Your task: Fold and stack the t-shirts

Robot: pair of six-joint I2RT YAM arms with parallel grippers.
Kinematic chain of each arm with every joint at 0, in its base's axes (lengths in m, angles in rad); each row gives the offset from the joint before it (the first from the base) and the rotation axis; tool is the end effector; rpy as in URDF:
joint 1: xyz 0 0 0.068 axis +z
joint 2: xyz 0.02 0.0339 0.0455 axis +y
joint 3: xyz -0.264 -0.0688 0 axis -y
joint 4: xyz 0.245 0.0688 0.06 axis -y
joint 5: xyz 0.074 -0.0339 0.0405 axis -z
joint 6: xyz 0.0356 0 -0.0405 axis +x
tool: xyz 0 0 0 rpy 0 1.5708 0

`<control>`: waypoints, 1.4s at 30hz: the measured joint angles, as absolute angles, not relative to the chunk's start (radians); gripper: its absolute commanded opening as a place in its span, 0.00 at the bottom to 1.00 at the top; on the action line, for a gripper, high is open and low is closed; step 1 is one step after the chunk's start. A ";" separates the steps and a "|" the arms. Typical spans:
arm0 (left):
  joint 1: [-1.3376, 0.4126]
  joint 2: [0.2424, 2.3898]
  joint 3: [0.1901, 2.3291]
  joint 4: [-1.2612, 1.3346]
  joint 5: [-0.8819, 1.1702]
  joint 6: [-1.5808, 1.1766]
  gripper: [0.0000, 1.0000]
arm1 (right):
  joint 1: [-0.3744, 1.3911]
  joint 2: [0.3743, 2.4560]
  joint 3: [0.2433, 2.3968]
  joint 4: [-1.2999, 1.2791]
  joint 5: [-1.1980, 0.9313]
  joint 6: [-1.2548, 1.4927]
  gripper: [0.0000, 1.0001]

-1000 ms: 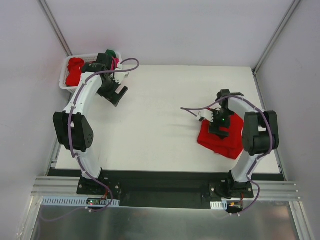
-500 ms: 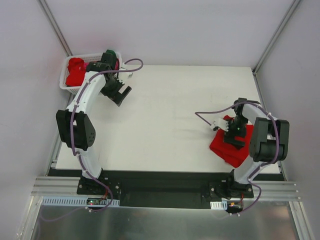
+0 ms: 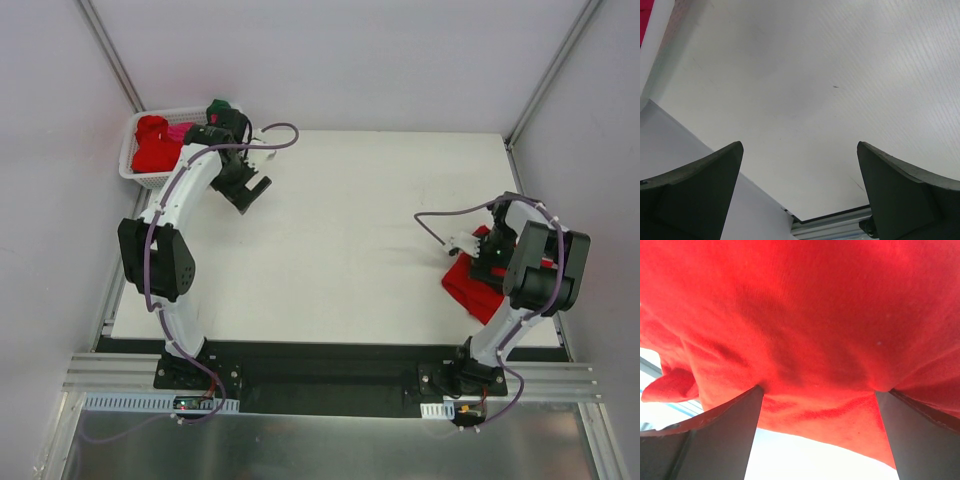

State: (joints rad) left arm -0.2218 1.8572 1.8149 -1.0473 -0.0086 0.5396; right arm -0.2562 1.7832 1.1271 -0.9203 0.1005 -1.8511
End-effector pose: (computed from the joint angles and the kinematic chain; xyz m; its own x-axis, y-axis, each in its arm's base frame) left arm 0.3831 -0.0861 0.3192 -0.6308 0.6689 -0.3932 0.6297 0.7374 0.2443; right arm 0.2949 -0.0809 0.1602 0.0258 -0.9952 0.0949 -0.9992 -0.0228 0.0331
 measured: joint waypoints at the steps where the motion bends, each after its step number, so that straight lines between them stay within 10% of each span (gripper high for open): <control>1: -0.222 1.857 1.815 -1.047 -0.013 0.541 0.99 | -0.263 1.798 1.144 -0.920 0.105 -1.837 1.00; 42: -0.269 1.857 1.813 -1.058 -0.083 0.566 0.99 | -0.183 2.211 1.640 -1.379 0.028 -1.047 1.00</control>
